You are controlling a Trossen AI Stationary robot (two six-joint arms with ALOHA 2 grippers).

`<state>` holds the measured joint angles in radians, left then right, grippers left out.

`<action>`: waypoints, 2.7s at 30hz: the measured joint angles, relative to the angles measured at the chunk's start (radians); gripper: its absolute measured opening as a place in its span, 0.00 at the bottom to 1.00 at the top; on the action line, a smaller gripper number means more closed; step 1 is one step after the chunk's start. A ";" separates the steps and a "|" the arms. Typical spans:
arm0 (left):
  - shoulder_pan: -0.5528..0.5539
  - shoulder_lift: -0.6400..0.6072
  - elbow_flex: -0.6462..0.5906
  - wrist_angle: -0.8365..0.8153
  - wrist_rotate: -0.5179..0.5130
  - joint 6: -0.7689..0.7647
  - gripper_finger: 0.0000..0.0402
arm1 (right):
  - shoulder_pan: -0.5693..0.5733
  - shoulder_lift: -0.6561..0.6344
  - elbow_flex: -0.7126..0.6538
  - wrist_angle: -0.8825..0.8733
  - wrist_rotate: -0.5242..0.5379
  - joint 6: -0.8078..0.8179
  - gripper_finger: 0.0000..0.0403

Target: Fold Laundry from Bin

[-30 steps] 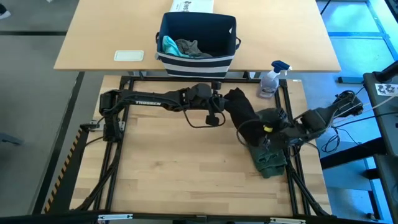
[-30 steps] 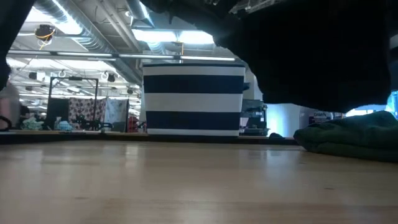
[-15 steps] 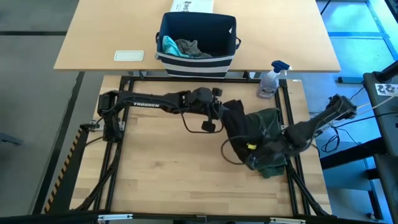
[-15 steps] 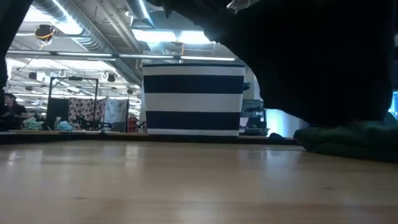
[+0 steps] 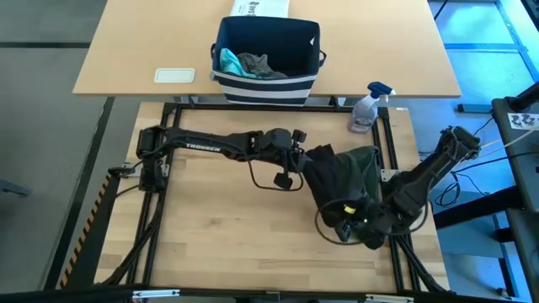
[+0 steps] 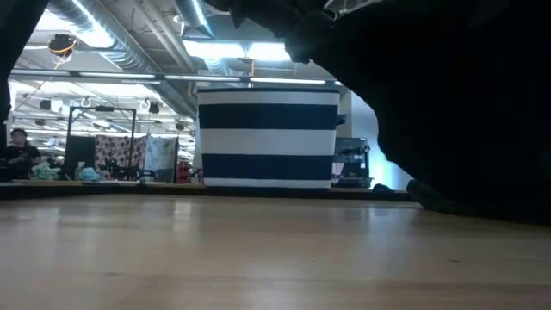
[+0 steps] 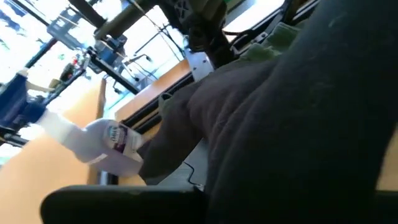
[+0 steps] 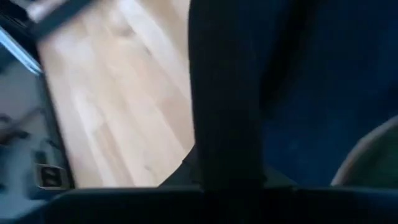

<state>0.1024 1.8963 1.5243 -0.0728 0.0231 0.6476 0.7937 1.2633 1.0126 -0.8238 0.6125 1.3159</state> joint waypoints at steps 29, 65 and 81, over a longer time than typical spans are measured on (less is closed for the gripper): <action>0.026 0.150 0.010 0.149 0.077 -0.035 0.09 | 0.157 0.029 -0.108 -0.164 0.084 0.535 0.04; -0.071 0.190 0.021 0.222 -0.248 0.010 0.59 | 0.046 0.050 -0.110 -0.749 -0.405 0.825 0.09; -0.136 0.192 0.020 0.110 -0.257 0.005 0.57 | 0.031 0.042 -0.211 -0.653 -0.397 0.713 0.53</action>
<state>-0.0333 2.0880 1.5448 0.0371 -0.2343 0.6522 0.8249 1.3048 0.8021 -1.4773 0.2151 2.0290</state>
